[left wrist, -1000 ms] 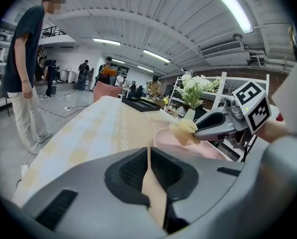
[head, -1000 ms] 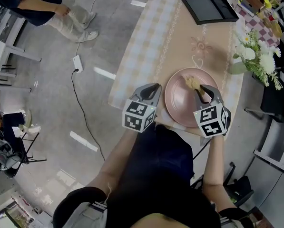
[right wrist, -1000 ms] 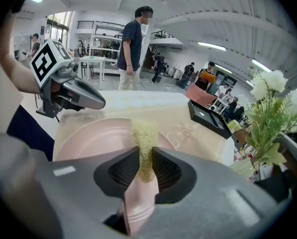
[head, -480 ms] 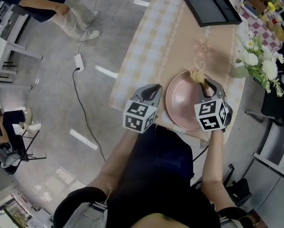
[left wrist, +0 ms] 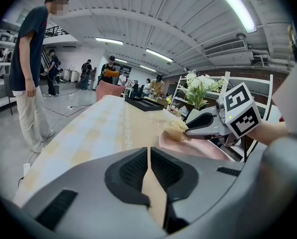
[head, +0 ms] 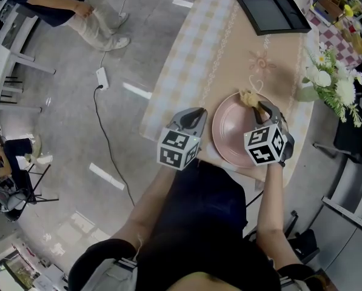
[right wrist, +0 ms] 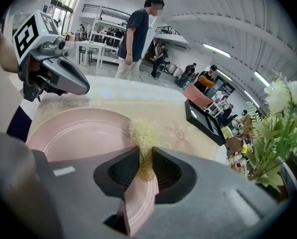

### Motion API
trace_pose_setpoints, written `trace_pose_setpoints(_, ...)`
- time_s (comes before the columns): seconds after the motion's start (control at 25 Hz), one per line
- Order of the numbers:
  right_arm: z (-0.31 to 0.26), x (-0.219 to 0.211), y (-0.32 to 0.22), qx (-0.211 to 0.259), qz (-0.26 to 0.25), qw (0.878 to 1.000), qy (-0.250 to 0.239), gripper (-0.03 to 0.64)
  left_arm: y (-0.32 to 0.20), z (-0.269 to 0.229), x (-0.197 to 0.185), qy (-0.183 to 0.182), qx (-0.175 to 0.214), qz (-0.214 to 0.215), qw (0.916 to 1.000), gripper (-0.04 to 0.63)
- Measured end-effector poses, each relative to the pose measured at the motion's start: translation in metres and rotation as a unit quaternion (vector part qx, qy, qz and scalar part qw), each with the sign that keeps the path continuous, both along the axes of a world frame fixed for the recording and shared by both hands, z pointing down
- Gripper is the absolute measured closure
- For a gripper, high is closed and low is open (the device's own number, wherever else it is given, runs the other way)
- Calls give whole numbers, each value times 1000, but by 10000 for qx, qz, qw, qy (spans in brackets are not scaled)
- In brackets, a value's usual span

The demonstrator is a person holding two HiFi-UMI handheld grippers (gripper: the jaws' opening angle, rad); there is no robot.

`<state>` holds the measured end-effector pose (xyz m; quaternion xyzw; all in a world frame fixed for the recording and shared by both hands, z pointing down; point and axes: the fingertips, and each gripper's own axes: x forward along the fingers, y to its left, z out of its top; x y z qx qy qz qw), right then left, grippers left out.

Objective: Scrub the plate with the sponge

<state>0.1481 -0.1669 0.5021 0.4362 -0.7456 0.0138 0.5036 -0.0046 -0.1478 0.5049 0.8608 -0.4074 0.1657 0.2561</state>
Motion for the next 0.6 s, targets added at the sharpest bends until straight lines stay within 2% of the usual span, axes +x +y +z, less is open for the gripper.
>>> trace_pose_setpoints(0.6,11,-14,16,-398,-405,9984,32,537,3,2,-2,-30,-14,-39,10000,569)
